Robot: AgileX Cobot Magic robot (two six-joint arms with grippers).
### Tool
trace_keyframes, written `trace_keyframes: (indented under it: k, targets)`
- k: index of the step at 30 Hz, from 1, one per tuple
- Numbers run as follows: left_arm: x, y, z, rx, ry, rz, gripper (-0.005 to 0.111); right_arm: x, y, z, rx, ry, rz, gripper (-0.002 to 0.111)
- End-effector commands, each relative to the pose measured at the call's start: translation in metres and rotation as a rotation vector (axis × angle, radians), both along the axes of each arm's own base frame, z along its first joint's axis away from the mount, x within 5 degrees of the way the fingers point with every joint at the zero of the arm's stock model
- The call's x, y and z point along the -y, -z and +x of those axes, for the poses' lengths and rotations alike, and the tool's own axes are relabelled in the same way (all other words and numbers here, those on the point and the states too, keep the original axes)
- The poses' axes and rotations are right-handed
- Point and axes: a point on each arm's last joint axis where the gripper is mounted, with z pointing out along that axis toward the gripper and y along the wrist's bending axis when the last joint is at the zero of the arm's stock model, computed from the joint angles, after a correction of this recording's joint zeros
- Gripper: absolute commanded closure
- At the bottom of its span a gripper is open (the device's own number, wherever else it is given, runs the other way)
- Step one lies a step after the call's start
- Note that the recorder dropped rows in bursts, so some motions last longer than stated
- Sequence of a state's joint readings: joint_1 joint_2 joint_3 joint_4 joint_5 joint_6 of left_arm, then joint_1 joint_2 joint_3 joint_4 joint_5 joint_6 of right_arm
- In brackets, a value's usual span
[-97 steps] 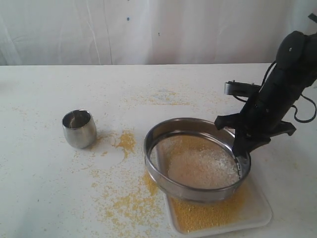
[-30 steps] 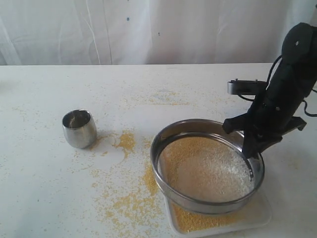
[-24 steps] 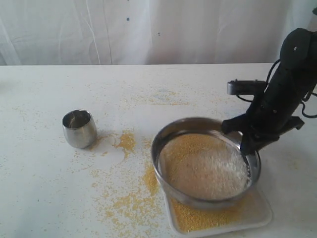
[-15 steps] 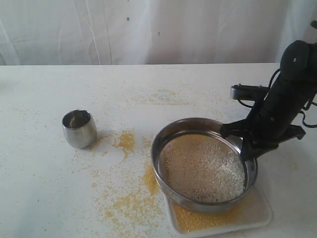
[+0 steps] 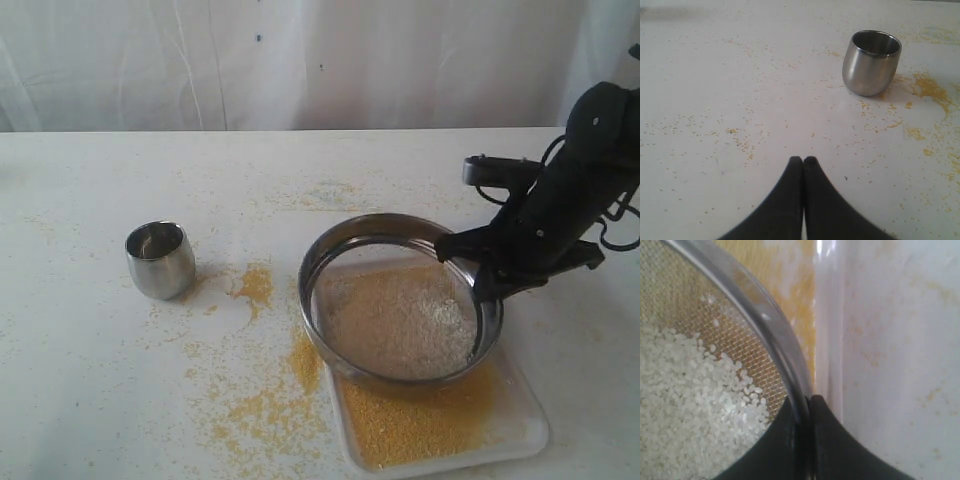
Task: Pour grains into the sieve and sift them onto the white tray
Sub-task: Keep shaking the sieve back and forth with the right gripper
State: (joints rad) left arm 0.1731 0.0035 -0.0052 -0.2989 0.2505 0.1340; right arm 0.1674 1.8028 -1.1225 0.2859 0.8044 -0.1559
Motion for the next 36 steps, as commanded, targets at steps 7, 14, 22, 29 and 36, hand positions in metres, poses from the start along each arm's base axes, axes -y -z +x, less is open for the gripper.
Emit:
trace_keyframes:
  k: [7,14,22,29,36]
  targets:
    - [0.001,0.002,0.0,-0.002,0.008,-0.009,0.107,0.002,-0.013,0.007,0.092,0.071,0.024,0.108]
    - [0.001,0.002,0.0,-0.003,0.007,-0.007,0.107,0.002,-0.011,-0.009,-0.037,-0.002,0.011,0.108]
    - [0.001,0.002,0.0,-0.003,0.007,-0.007,0.107,0.001,-0.025,0.005,0.105,0.097,0.052,0.108]
    - [0.001,0.002,0.0,-0.003,0.007,-0.007,0.107,0.0,-0.032,0.003,0.078,0.16,0.075,0.108]
    - [0.001,0.002,0.0,-0.003,0.007,-0.007,0.107,0.001,-0.035,0.007,0.134,0.163,0.069,0.108]
